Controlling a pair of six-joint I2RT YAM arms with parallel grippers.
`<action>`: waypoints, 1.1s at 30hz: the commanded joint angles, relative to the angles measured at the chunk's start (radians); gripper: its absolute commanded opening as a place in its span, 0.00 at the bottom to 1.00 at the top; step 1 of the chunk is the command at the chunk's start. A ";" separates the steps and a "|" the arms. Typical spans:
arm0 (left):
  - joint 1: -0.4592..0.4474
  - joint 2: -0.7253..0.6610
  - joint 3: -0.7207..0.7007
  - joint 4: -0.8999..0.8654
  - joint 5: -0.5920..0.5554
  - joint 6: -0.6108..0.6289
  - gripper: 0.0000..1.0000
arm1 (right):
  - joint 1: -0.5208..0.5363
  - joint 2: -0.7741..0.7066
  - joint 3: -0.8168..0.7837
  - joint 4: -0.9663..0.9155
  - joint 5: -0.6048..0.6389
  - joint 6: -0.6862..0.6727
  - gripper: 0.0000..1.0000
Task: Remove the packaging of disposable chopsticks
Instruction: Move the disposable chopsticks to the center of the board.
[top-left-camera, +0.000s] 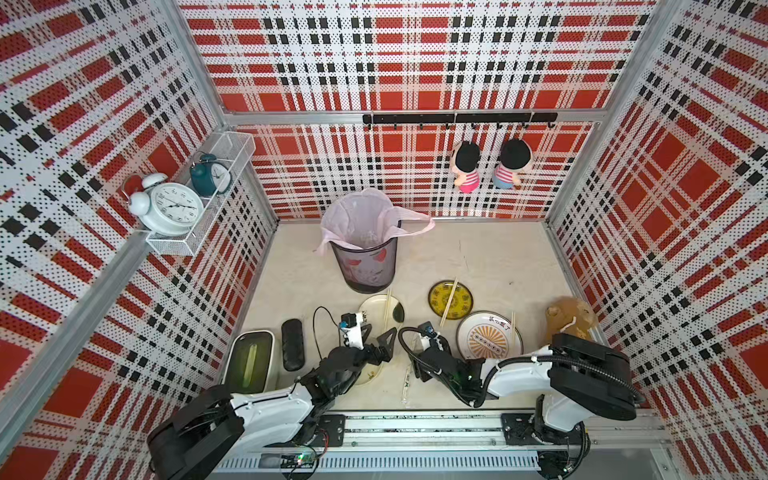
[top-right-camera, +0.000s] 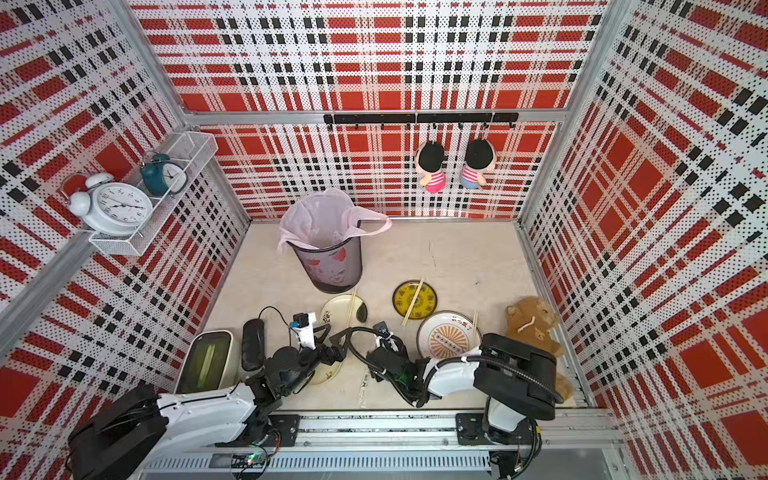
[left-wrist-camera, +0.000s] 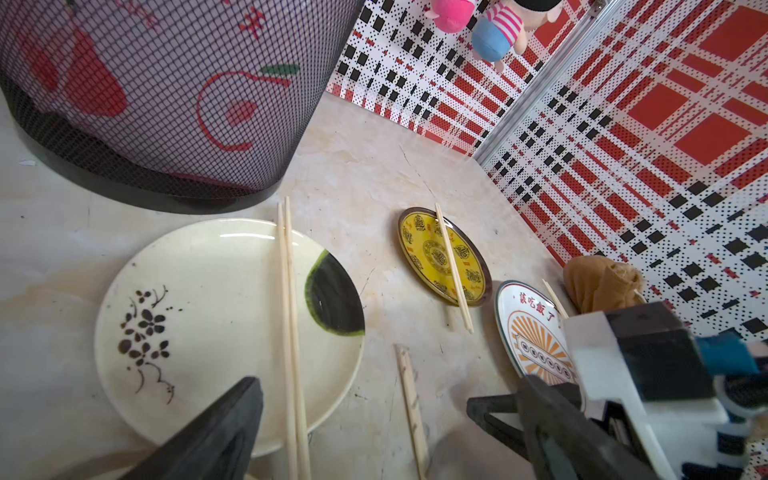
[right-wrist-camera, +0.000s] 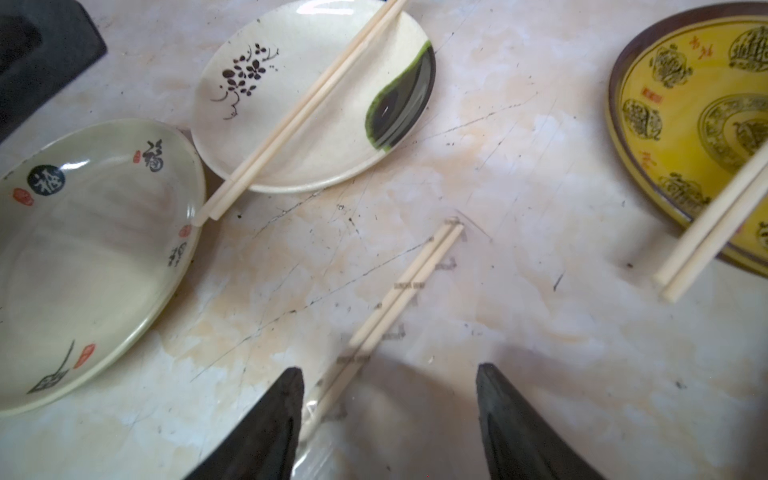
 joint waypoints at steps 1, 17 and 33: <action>-0.011 0.002 -0.005 0.029 -0.016 0.015 0.98 | 0.025 0.029 0.033 -0.050 0.034 0.071 0.65; -0.033 0.057 0.017 0.041 -0.023 0.020 0.98 | -0.013 0.010 -0.042 0.029 -0.054 0.068 0.54; -0.048 0.052 0.014 0.053 -0.032 0.035 0.98 | 0.045 0.101 0.075 -0.103 -0.006 0.155 0.55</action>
